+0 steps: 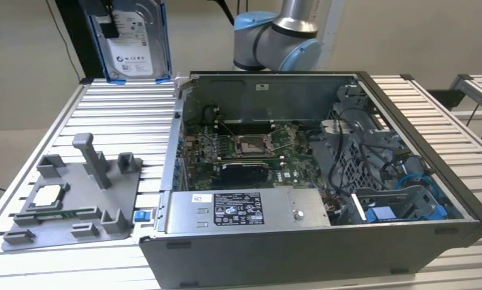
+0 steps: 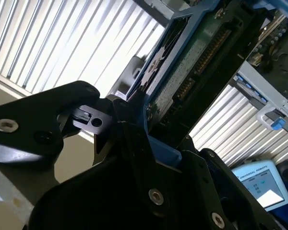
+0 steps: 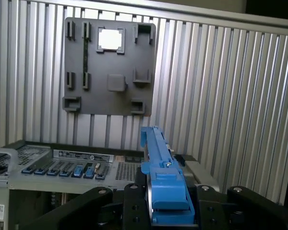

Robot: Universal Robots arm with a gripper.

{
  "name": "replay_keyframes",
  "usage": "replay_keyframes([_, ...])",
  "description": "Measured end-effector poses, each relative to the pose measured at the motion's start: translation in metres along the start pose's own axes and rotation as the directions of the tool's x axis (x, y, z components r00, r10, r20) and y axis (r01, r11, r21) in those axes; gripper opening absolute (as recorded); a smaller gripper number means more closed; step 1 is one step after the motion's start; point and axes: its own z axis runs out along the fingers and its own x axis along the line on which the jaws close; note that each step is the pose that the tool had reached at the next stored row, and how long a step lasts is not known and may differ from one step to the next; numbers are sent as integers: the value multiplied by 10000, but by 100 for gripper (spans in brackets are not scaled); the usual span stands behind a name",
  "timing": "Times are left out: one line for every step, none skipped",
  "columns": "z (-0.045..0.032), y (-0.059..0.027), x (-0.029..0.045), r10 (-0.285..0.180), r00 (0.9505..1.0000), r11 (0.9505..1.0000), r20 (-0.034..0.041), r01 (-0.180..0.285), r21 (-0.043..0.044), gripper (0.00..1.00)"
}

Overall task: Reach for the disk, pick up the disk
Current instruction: 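Pick up the disk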

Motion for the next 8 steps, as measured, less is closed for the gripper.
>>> replay_keyframes([1, -39, 3, 0, 10000, 10000, 0, 0, 0, 0])
replay_keyframes([3, -78, 7, -1, 10000, 10000, 0, 1, 1, 0])
replay_keyframes([4, -118, 10, -1, 10000, 10000, 0, 1, 0, 0])
replay_keyframes([5, -157, 13, 0, 10000, 10000, 0, 0, 0, 0])
replay_keyframes([6, -196, 16, 0, 10000, 10000, 0, 0, -1, 0])
replay_keyframes([8, -237, 19, 1, 10000, 10000, 0, -1, 0, 0])
replay_keyframes([9, -279, 23, -1, 10000, 10000, 0, 1, 0, 0])
replay_keyframes([10, -318, 26, -1, 10000, 10000, 0, 1, -1, 0])
